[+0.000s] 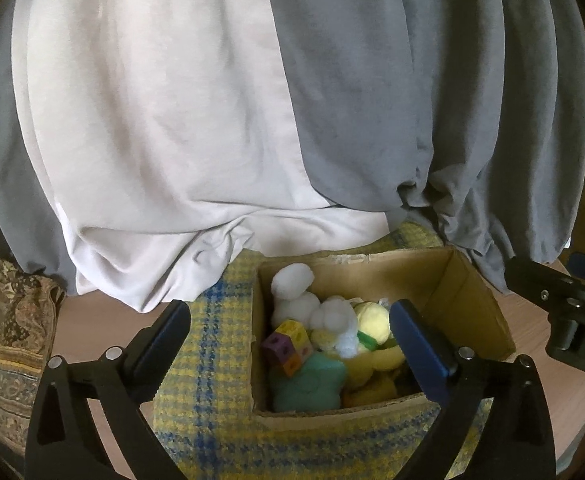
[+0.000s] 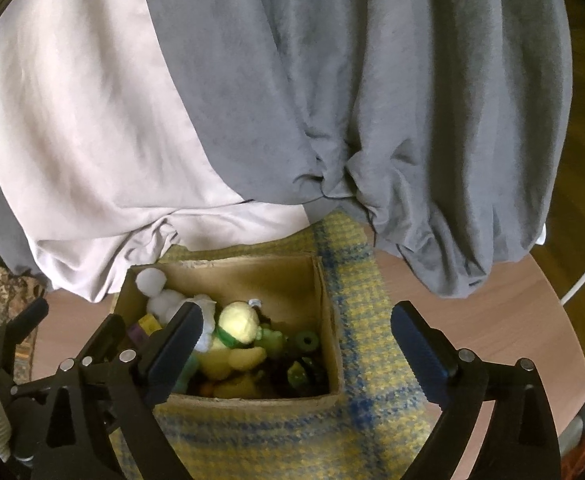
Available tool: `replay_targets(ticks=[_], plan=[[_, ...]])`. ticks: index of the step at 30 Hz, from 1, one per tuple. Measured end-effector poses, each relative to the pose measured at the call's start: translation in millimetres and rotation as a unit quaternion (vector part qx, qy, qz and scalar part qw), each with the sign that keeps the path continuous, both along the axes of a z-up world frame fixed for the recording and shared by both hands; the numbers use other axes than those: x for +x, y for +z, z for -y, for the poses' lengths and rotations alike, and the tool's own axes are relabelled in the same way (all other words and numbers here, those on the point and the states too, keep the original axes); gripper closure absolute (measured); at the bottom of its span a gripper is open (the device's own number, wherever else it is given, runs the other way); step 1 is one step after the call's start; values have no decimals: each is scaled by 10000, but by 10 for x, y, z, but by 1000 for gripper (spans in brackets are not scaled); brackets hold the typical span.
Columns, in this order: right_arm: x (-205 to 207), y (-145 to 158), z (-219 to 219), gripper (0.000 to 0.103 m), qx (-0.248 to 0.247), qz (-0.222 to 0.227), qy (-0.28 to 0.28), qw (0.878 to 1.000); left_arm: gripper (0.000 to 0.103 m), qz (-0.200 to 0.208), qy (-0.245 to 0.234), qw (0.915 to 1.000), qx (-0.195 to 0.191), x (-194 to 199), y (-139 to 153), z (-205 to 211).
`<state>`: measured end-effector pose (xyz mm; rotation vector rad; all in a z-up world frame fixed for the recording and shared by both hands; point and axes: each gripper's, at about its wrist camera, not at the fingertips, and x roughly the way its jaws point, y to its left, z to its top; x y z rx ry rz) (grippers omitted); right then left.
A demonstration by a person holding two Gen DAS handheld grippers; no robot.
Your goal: Organize objects
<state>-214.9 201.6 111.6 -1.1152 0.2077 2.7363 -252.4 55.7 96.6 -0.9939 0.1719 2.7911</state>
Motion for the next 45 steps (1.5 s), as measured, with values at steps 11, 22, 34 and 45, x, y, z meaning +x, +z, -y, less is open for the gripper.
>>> replay_targets(ticks=[11, 22, 34, 45], plan=[[357, -55, 52, 3, 23, -111, 68, 9999, 1, 44, 288, 9993, 220, 284, -87, 137], [779, -140, 40, 2, -22, -214, 35, 9998, 1, -73, 301, 9993, 228, 712, -135, 140], [1264, -292, 55, 2, 6, -283, -81, 9996, 1, 4, 408, 9988, 280, 1205, -298, 215], [1689, -417, 80, 2, 212, -302, -191, 9991, 1, 175, 321, 9989, 297, 1586, -537, 183]])
